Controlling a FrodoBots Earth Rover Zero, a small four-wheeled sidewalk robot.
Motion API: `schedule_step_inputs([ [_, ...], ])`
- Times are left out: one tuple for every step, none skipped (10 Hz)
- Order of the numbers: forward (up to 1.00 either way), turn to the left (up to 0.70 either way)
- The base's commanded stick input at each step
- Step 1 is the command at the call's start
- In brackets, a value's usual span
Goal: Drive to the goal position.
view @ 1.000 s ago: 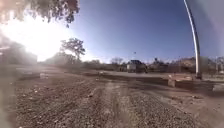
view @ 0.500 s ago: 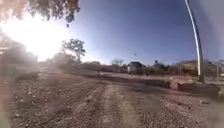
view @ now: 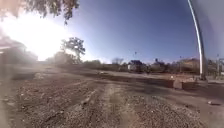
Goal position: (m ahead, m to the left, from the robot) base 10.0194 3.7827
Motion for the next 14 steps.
schedule_step_inputs([
  [0.5,0.0],
  [0.5,0.0],
  [0.5,0.0],
  [0.5,0.0],
  [0.5,0.0],
  [0.5,0.0],
  [0.5,0.0],
  [0.5,0.0],
  [0.5,0.0],
  [0.5,0.0],
  [0.5,0.0],
  [0.5,0.0],
  [0.5,0.0],
  [0.5,0.0],
])
